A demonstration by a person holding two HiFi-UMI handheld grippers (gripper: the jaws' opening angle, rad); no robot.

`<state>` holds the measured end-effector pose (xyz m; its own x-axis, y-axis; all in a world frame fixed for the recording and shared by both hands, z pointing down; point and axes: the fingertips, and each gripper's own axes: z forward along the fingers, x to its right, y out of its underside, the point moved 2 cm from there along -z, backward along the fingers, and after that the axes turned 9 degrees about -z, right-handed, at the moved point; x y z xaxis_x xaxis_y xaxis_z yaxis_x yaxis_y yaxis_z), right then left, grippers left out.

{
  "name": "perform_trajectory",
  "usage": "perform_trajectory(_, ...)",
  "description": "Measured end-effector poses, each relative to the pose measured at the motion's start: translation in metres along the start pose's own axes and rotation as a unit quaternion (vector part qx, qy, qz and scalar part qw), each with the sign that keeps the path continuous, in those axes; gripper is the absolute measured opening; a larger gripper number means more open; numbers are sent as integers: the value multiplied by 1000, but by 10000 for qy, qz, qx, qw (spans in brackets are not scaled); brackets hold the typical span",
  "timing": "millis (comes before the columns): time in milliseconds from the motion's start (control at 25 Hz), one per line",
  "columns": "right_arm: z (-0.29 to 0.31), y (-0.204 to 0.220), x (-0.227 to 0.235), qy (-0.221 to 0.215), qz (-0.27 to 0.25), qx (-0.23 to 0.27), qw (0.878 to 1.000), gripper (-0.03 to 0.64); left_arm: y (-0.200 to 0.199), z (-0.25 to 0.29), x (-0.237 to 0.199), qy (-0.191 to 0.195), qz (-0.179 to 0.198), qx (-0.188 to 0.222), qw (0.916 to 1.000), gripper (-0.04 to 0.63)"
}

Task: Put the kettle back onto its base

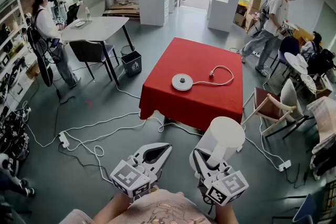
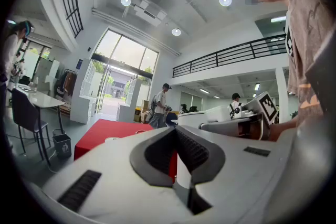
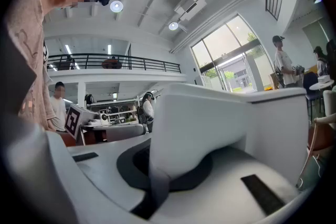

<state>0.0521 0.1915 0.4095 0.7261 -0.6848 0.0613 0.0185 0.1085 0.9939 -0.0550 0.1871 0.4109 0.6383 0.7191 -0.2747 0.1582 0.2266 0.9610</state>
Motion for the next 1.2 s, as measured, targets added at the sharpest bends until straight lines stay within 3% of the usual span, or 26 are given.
perform_trajectory(400,3,0,-2,1,137,31,9999,9,-3,0,-3,17,-35,-166,9999,-11)
perform_trajectory(640,12,3,-13,48,250,-17,9997,9,-2,-11,-7,182,-245,-272,9992,-11)
perform_trajectory(1080,32,13,-29,233,310,131,9992,9,8,-29,-31,429,-138,-351,9984,-12)
perform_trajectory(1200,39,12,-32,289,240,111,9992,9,10,-32,-36,468,-286,-407,9977,-12)
